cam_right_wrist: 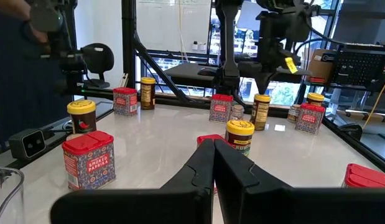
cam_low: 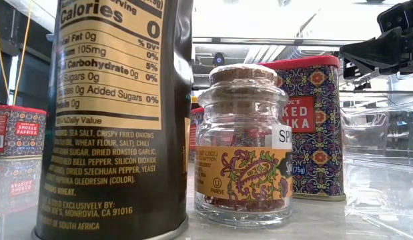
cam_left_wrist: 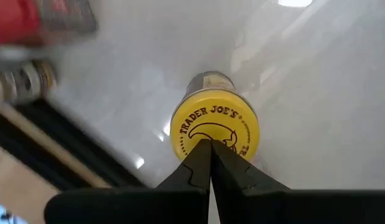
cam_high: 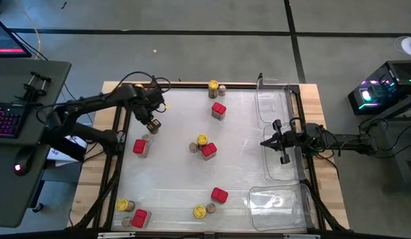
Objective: Sort spices by type
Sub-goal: Put the yellow seasoning bottle into the top transparent bin
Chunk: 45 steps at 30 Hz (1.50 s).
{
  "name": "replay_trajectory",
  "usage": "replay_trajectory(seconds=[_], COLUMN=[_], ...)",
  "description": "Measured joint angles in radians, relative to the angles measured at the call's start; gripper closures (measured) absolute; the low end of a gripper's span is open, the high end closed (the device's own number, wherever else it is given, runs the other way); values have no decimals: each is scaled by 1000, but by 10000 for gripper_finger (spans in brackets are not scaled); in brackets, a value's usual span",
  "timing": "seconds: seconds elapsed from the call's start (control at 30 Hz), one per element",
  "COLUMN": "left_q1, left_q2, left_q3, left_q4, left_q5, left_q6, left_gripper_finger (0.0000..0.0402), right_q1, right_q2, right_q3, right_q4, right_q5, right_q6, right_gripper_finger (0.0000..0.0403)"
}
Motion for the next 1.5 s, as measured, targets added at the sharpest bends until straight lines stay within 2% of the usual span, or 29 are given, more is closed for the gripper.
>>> replay_trajectory(seconds=[0.23, 0.37, 0.6, 0.9, 1.23, 1.5], left_q1=[-5, -9, -71, -172, -245, -282], left_q2=[62, 99, 194, 216, 303, 425], left_q3=[66, 102, 112, 102, 103, 107], left_q4=[142, 224, 336, 616, 903, 1136], left_q5=[11, 52, 66, 190, 174, 235], left_q6=[18, 18, 1, -132, -244, -340], left_gripper_finger=[401, 401, 401, 401, 401, 401], right_q1=[0, 0, 0, 0, 0, 0], right_q2=[0, 1, 1, 1, 3, 9], right_q3=[0, 0, 0, 0, 0, 0], right_q4=[0, 0, 0, 0, 0, 0], right_q5=[0, 0, 0, 0, 0, -2], right_q6=[0, 0, 0, 0, 0, 0], right_gripper_finger=[402, 402, 402, 402, 402, 402])
